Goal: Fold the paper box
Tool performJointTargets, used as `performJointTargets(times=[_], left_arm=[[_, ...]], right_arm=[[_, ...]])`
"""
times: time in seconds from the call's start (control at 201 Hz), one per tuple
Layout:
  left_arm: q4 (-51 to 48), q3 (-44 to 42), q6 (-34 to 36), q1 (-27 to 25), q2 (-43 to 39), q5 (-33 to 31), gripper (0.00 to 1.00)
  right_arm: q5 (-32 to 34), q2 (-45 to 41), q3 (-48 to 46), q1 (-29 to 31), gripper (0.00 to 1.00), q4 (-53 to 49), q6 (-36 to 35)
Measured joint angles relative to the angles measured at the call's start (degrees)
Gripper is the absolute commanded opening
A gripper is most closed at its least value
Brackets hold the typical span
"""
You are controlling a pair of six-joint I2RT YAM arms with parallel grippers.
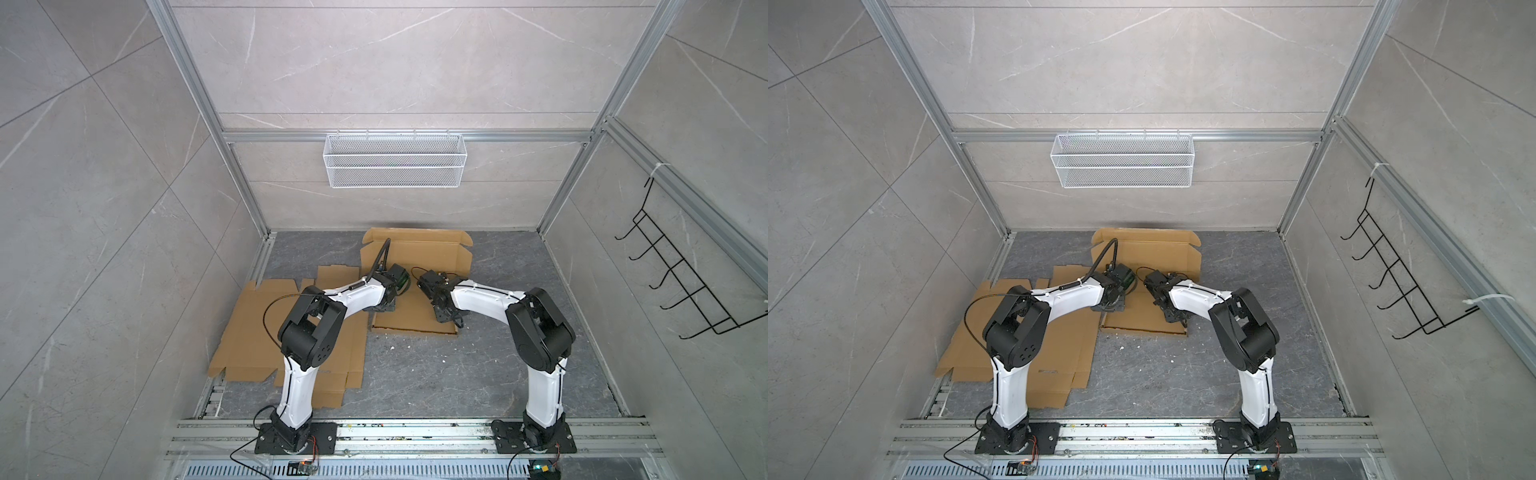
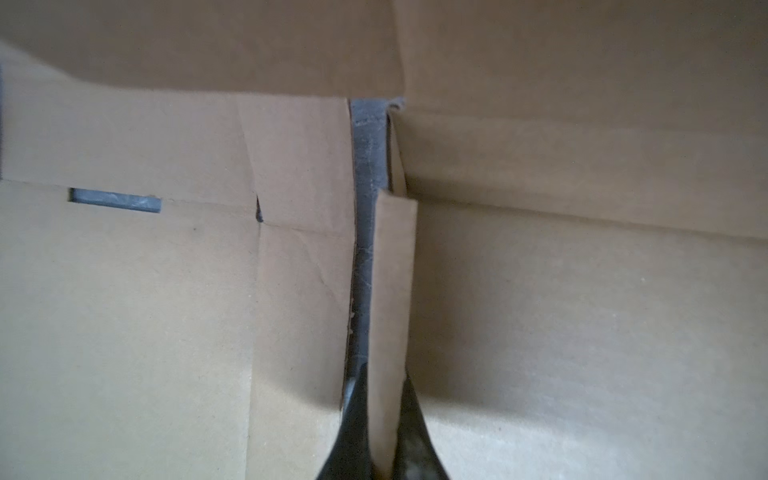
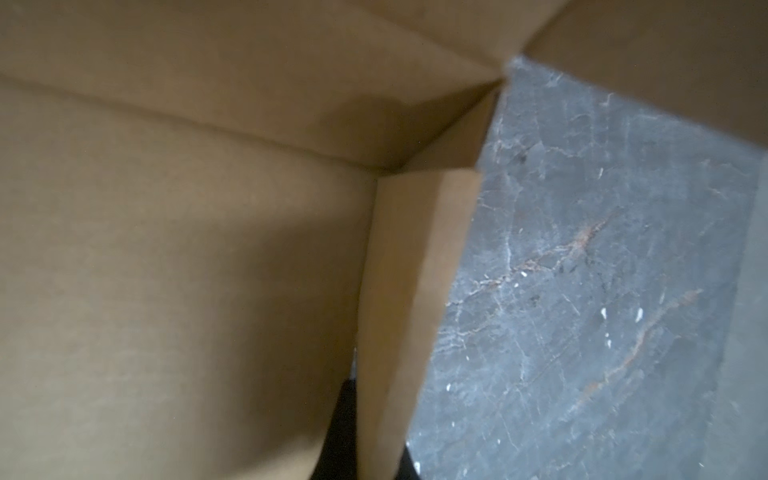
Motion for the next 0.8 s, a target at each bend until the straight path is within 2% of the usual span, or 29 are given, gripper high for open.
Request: performJointTargets(times=[0.239, 0.801], left_arm=[[-1.29, 1.14, -0.44, -1.01, 1.25, -2.56, 0.0], [-1.16, 1.05, -0.72, -1.44, 1.9, -2.54, 0.0]], right_arm=[[0.9, 1.27, 1.27, 0.42, 0.0, -1.49, 1.44], [0.24, 2.75, 2.91, 0.46, 0.0, -3.19, 1.92]])
